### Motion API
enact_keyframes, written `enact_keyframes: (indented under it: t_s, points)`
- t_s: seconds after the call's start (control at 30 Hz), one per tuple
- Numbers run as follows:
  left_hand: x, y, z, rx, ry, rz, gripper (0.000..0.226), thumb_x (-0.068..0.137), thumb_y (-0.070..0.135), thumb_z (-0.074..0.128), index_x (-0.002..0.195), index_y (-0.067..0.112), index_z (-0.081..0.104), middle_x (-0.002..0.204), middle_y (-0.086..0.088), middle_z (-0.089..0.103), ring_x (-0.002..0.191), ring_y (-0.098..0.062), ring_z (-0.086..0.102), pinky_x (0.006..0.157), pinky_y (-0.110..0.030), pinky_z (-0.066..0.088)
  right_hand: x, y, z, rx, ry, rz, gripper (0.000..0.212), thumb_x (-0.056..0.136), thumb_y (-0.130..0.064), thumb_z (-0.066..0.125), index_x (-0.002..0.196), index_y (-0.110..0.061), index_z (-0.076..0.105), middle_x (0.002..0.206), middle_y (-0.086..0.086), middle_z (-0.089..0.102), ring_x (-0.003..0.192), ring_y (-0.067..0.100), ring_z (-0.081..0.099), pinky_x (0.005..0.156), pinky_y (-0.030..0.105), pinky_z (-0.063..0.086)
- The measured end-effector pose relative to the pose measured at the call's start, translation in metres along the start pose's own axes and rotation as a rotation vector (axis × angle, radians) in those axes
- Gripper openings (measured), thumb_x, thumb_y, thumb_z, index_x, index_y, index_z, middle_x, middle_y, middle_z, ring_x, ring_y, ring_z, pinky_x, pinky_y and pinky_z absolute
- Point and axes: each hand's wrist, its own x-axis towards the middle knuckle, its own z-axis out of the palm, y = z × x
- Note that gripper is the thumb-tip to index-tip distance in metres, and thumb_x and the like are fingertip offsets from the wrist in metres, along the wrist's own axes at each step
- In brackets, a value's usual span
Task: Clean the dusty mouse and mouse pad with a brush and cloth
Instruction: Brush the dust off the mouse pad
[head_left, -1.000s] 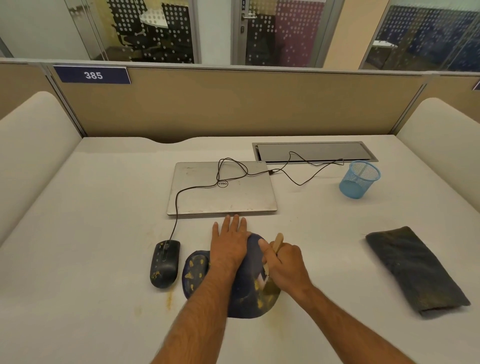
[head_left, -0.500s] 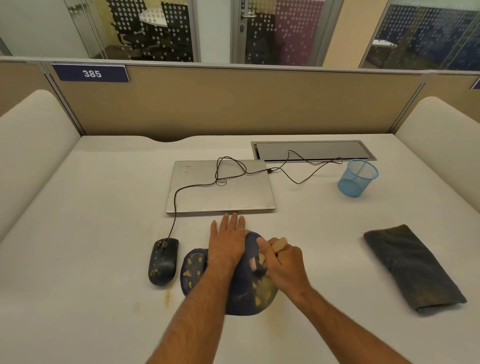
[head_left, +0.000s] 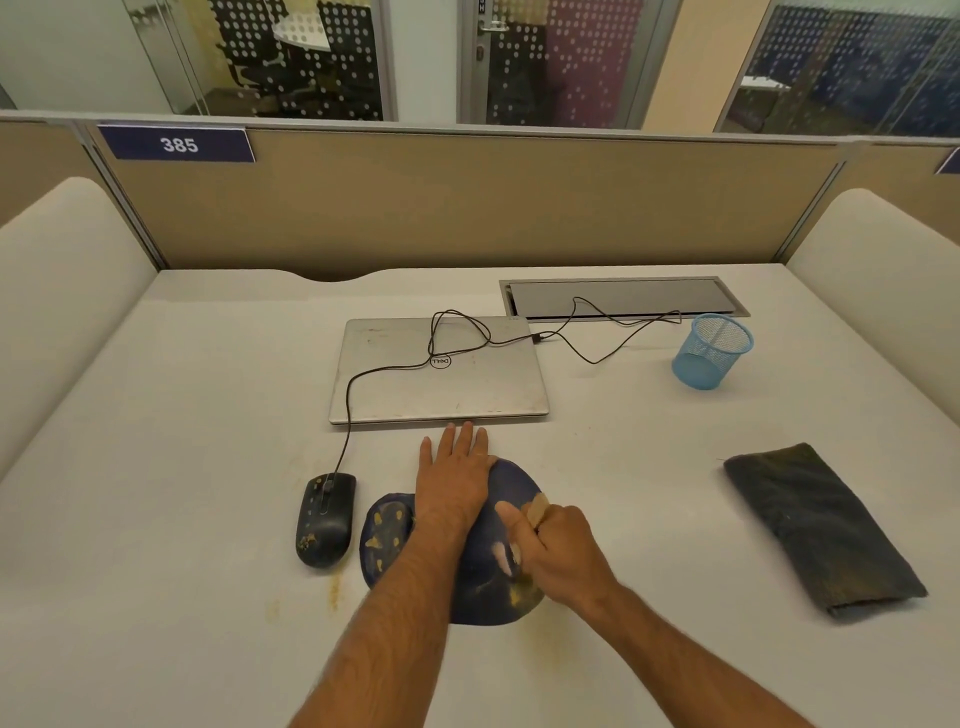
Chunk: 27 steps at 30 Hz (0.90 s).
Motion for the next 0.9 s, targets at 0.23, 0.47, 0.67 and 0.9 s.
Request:
enact_keyframes:
  t_s: [0.23,0.47,0.67,0.9]
  points:
    - [0.002,-0.001,0.002,0.006,-0.003,-0.002,0.057,0.108,0.038,0.023,0.158,0.022,0.004,0.167,-0.002,0.0,0.153,-0.026,-0.003,0.121,-0.051,0.0,-0.008,-0.006,0.001,0.113,0.109,-0.046,0.045,0.088,-0.054,0.049,0.067,-0.016,0.061,0.057,-0.003,0.06,0.052,0.011,0.057,0.05,0.016,0.044]
    - [0.002,-0.002,0.003,0.008,0.0,0.001,0.056,0.108,0.041,0.021,0.158,0.022,0.005,0.167,-0.003,0.002,0.153,-0.026,-0.001,0.121,-0.051,0.001,-0.015,-0.011,0.006,0.187,-0.002,0.053,0.051,0.09,-0.054,0.046,0.06,-0.015,0.059,0.053,-0.001,0.06,0.049,0.01,0.057,0.052,0.023,0.047]
    - [0.002,-0.003,0.003,0.004,0.001,0.003,0.056,0.108,0.042,0.019,0.158,0.023,0.005,0.167,-0.003,0.002,0.153,-0.026,-0.001,0.121,-0.051,0.001,-0.02,-0.011,0.01,0.104,0.021,-0.012,0.047,0.093,-0.051,0.047,0.058,-0.02,0.053,0.055,0.001,0.058,0.048,0.009,0.053,0.05,0.017,0.043]
    - [0.003,-0.003,0.003,0.002,-0.004,-0.002,0.056,0.108,0.043,0.019,0.158,0.023,0.005,0.167,-0.002,0.002,0.153,-0.025,-0.002,0.121,-0.05,0.0,-0.022,-0.015,0.012,0.216,0.128,-0.016,0.043,0.088,-0.052,0.05,0.063,-0.017,0.058,0.054,-0.005,0.057,0.048,0.008,0.055,0.048,0.016,0.044]
